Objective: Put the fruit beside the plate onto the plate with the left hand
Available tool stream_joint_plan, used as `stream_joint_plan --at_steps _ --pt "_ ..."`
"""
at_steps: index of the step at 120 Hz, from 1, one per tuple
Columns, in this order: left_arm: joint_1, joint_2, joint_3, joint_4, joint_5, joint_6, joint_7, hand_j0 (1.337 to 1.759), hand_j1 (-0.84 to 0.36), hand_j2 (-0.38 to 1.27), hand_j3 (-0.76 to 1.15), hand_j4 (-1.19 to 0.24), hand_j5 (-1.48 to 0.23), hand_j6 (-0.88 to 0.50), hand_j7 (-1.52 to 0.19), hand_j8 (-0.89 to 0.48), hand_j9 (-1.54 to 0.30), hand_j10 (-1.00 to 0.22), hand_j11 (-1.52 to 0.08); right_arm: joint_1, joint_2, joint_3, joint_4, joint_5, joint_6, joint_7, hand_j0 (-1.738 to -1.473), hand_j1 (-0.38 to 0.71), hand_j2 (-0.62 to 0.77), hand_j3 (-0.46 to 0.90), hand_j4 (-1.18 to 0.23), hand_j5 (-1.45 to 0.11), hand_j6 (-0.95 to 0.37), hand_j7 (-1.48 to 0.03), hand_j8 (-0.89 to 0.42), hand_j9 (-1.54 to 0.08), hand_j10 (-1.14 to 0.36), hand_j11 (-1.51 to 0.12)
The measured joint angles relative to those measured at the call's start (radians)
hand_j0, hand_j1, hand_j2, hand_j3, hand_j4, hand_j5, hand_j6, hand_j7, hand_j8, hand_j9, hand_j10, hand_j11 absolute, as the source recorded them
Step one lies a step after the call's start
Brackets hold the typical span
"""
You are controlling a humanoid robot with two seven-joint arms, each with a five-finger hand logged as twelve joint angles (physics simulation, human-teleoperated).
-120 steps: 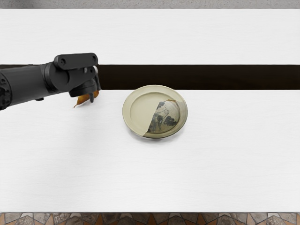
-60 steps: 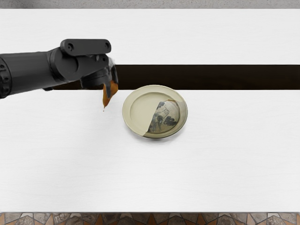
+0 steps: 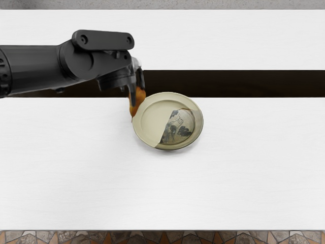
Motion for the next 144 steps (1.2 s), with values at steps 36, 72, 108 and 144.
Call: stream_joint_plan --at_steps 36,72,108,144 --pt "-0.005 0.000 -0.018 -0.013 -0.007 0.001 0.001 1.652 -0.46 0.99 0.00 -0.86 -1.16 -0.52 -1.16 -0.69 -1.16 -0.86 -1.17 0.000 0.000 0.000 0.000 0.000 0.000 0.000 -1.658 -0.32 0.00 0.00 -0.02 -0.03 -0.02 -0.03 -0.02 -0.03 -0.02 -0.03" --pt "-0.005 0.000 -0.040 -0.003 -0.006 0.014 0.000 1.648 -0.51 1.10 0.00 -0.86 -1.17 -0.54 -1.17 -0.74 -1.17 -0.85 -1.18 0.000 0.000 0.000 0.000 0.000 0.000 0.000 -1.658 -0.32 0.00 0.00 -0.02 -0.03 -0.02 -0.03 -0.02 -0.03 -0.02 -0.03" --pt "0.012 0.000 -0.080 -0.014 -0.003 0.005 0.000 1.645 -0.52 1.14 0.00 -0.86 -1.16 -0.56 -1.17 -0.78 -1.18 -0.85 -1.19 0.000 0.000 0.000 0.000 0.000 0.000 0.000 -1.658 -0.32 0.00 0.00 -0.02 -0.03 -0.02 -0.03 -0.02 -0.03 -0.02 -0.03" --pt "0.021 0.000 -0.123 -0.090 0.011 0.005 -0.001 1.652 -0.45 0.83 0.00 -0.87 -1.08 -0.53 -1.13 -0.86 -1.16 -0.84 -1.17 0.000 0.000 0.000 0.000 0.000 0.000 0.000 -1.658 -0.32 -0.01 0.00 -0.02 -0.03 -0.02 -0.03 -0.02 -0.03 -0.02 -0.03"
